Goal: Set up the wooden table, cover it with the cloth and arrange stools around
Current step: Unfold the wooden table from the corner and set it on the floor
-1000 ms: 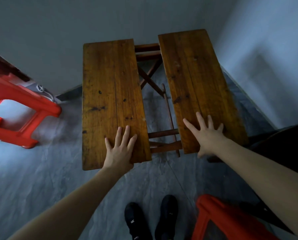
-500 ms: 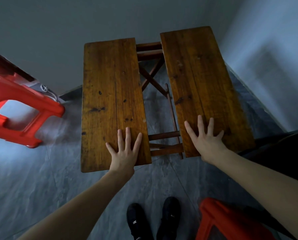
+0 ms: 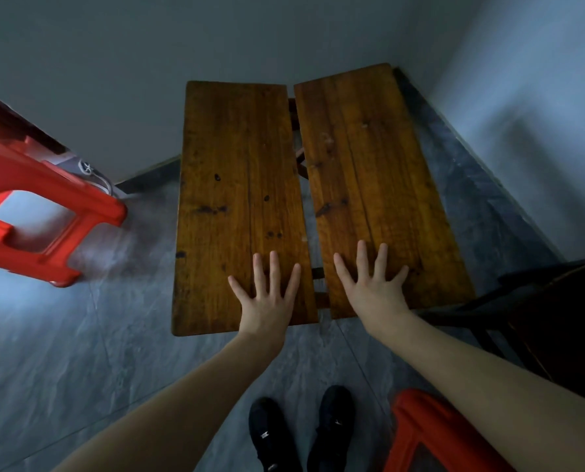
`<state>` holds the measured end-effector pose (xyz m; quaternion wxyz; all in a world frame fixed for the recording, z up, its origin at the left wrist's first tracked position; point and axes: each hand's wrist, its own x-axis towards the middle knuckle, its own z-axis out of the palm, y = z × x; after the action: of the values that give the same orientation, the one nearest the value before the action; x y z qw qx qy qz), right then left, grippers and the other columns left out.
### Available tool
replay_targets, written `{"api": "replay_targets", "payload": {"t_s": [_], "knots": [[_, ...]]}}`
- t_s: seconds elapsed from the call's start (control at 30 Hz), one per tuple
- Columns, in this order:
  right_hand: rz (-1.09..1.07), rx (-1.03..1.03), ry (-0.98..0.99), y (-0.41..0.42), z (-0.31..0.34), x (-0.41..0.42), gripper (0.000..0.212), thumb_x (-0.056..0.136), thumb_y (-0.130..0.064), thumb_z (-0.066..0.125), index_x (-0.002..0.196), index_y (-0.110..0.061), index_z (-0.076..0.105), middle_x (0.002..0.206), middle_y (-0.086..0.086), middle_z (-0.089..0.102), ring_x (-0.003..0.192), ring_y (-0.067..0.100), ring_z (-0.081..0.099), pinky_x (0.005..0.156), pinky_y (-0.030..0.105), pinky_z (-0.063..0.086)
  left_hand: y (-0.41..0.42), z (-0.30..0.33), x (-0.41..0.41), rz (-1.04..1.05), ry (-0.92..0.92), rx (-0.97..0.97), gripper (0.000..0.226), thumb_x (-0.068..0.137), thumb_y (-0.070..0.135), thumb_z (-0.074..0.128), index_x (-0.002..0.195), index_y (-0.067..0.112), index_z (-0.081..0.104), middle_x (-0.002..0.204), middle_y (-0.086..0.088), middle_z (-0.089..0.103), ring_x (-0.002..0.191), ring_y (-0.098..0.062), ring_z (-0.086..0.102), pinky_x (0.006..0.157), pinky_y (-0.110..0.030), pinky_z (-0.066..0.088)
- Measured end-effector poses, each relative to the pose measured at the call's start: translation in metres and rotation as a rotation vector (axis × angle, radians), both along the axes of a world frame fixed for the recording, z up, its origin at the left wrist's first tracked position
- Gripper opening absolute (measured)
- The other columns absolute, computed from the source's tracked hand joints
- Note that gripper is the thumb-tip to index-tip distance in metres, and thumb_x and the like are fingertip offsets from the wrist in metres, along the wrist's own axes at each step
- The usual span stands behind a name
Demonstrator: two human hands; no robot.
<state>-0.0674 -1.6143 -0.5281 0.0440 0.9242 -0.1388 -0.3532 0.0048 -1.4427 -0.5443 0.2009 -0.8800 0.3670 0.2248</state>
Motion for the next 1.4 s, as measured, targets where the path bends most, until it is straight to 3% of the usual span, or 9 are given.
{"api": "replay_targets", "payload": {"t_s": [0.27, 0.73, 1.03, 1.2, 1.4], "knots": [[-0.041, 0.055, -0.026, 0.023, -0.021, 0.006, 0.12, 0.082, -0.024, 0.075, 0.151, -0.025, -0.023, 0.156, 0.026, -0.023, 0.141, 0.056, -0.009, 0.106, 0.072, 0.028, 0.012, -0.022, 0.009, 0.02, 0.023, 0.013, 0.119, 0.085, 0.025, 0.072, 0.147, 0.015, -0.03, 0.155, -0.019, -0.03, 0.143, -0.044, -0.022, 0.109, -0.071, 0.019], [-0.098, 0.083, -0.085, 0.047, -0.054, -0.011, 0.112, 0.087, -0.023, 0.07, 0.152, -0.023, -0.021, 0.156, 0.027, -0.021, 0.141, 0.057, -0.01, 0.106, 0.073, 0.026, 0.025, -0.054, -0.005, 0.028, 0.026, 0.048, 0.112, 0.091, 0.026, 0.063, 0.143, 0.012, -0.035, 0.152, -0.022, -0.036, 0.141, -0.047, -0.024, 0.109, -0.071, 0.019], [-0.118, 0.081, -0.117, 0.059, -0.077, -0.025, 0.111, 0.088, -0.025, 0.068, 0.15, -0.023, -0.024, 0.156, 0.027, -0.023, 0.14, 0.058, -0.01, 0.106, 0.073, 0.025, 0.033, -0.071, -0.018, -0.033, -0.024, 0.007, 0.103, 0.097, 0.03, 0.052, 0.139, 0.002, -0.038, 0.149, -0.033, -0.031, 0.14, -0.054, -0.017, 0.116, -0.063, 0.002], [-0.147, 0.086, -0.147, 0.066, -0.09, -0.038, 0.111, 0.087, -0.027, 0.07, 0.152, -0.025, -0.019, 0.158, 0.026, -0.018, 0.142, 0.056, -0.005, 0.106, 0.074, 0.024, 0.035, -0.087, -0.036, -0.006, -0.001, -0.027, 0.099, 0.099, 0.025, 0.048, 0.139, 0.002, -0.04, 0.146, -0.033, -0.036, 0.137, -0.054, -0.024, 0.118, -0.06, 0.001], [-0.141, 0.07, -0.173, 0.067, -0.098, -0.039, 0.112, 0.082, -0.026, 0.074, 0.154, -0.025, -0.012, 0.159, 0.027, -0.012, 0.142, 0.056, -0.002, 0.104, 0.076, 0.024, 0.036, -0.093, -0.036, -0.01, -0.016, -0.067, 0.089, 0.101, 0.023, 0.042, 0.143, 0.001, -0.033, 0.148, -0.035, -0.031, 0.137, -0.057, -0.019, 0.116, -0.063, 0.004]]}}
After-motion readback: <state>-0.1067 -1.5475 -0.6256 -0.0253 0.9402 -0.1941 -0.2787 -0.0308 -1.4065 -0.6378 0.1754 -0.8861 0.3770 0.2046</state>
